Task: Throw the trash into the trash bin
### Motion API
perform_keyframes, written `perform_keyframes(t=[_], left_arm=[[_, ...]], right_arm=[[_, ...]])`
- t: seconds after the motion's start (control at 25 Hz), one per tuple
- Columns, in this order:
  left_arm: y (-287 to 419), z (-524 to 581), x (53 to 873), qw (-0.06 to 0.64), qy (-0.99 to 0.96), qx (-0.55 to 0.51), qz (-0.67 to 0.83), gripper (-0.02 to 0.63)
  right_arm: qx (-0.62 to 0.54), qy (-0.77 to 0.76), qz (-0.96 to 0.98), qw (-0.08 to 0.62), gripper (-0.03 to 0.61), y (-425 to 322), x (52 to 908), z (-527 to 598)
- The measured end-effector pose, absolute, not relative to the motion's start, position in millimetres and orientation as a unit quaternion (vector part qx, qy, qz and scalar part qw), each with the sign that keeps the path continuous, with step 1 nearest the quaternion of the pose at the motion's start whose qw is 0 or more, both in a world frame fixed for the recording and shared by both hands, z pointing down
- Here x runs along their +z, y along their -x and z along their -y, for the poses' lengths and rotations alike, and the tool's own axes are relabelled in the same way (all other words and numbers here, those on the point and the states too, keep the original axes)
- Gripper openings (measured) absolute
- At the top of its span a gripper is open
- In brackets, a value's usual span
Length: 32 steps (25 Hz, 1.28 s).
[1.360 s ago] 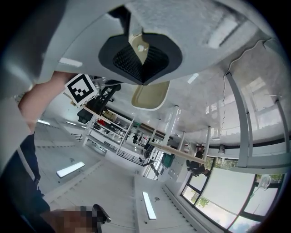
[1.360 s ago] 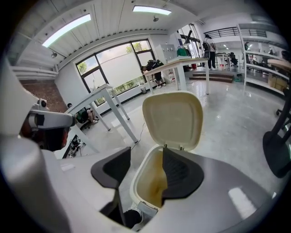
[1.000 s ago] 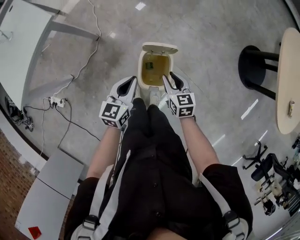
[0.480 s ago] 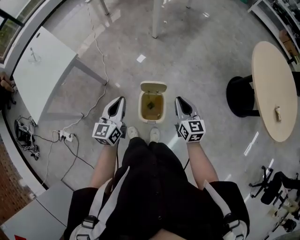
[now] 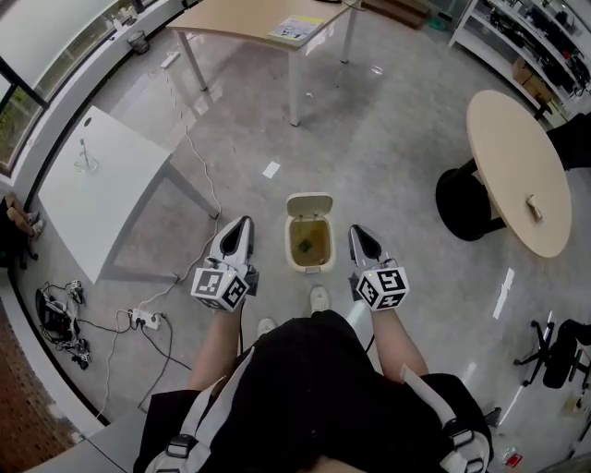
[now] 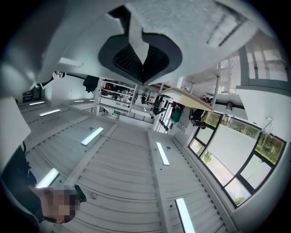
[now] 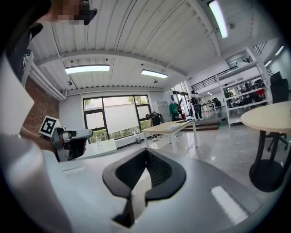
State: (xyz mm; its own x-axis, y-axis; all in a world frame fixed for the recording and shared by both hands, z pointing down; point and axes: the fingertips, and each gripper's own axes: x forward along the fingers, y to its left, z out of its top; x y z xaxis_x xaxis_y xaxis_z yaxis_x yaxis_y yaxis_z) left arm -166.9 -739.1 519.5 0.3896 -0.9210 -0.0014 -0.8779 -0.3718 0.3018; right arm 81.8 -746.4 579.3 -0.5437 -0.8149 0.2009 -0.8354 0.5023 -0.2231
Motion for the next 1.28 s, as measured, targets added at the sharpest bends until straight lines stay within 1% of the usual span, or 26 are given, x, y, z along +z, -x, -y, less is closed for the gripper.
perform_keyframes(t=[0.28, 0.48, 0.64, 0.96, 1.16, 1.28], left_arm=[[209, 691, 499, 0.08, -0.856, -0.059, 0.508, 0.0], [227, 673, 488, 0.071, -0.869, -0.067, 0.484, 0.0], [226, 653, 478, 0.068, -0.881, -0.07, 0.463, 0.0], [233, 638, 475, 0.078, -0.866, -0.088, 0.486, 0.0], [198, 640, 461, 0.063, -0.866, -0.102, 0.485, 0.001], [175, 634, 454, 0.051, -0.868, -0.097, 0.484, 0.0]], right_arm=[[0.127, -0.498, 0.858, -0.008, 0.006, -31, 544, 691], [0.113, -0.516, 0.849, -0.036, 0.006, -12, 522, 656], [0.107, -0.526, 0.843, -0.04, 0.006, -8, 510, 629], [0.095, -0.533, 0.84, -0.03, 0.006, -60, 497, 616], [0.101, -0.553, 0.826, -0.041, 0.006, -112, 496, 613], [0.106, -0.553, 0.826, -0.044, 0.006, -124, 499, 616]])
